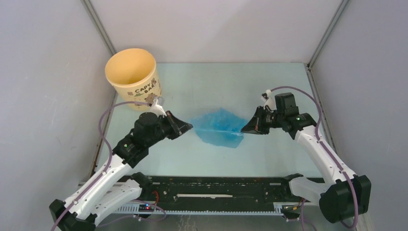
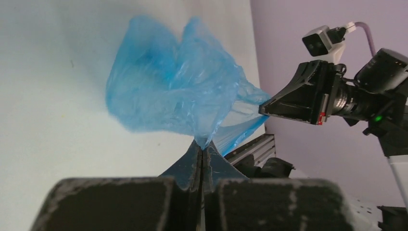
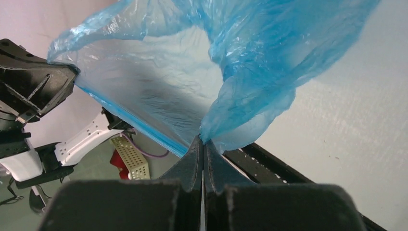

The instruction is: Put the trash bags into the trash bin

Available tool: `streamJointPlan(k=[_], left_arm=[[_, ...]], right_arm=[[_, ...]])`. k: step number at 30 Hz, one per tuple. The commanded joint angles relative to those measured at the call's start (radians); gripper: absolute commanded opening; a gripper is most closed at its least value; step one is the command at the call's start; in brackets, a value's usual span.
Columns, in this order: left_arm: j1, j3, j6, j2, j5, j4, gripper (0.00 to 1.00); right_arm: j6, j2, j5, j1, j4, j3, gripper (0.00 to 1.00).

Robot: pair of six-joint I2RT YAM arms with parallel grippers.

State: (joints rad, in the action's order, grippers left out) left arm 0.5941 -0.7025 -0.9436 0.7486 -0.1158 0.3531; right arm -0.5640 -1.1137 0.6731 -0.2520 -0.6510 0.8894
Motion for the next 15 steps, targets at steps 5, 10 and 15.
streamJointPlan(k=[5, 10, 15], left_arm=[[-0.027, -0.020, 0.013, 0.018, 0.022, 0.044, 0.05], [-0.027, -0.092, 0.133, 0.023, 0.060, 0.276, 0.53], [-0.027, -0.279, 0.278, 0.088, 0.145, 0.354, 1.00]], right_arm=[[0.136, 0.023, -0.064, 0.031, -0.115, 0.011, 0.00], [0.230, 0.038, -0.025, 0.009, -0.191, 0.005, 0.00], [0.265, 0.065, -0.026, -0.042, -0.241, -0.005, 0.00]])
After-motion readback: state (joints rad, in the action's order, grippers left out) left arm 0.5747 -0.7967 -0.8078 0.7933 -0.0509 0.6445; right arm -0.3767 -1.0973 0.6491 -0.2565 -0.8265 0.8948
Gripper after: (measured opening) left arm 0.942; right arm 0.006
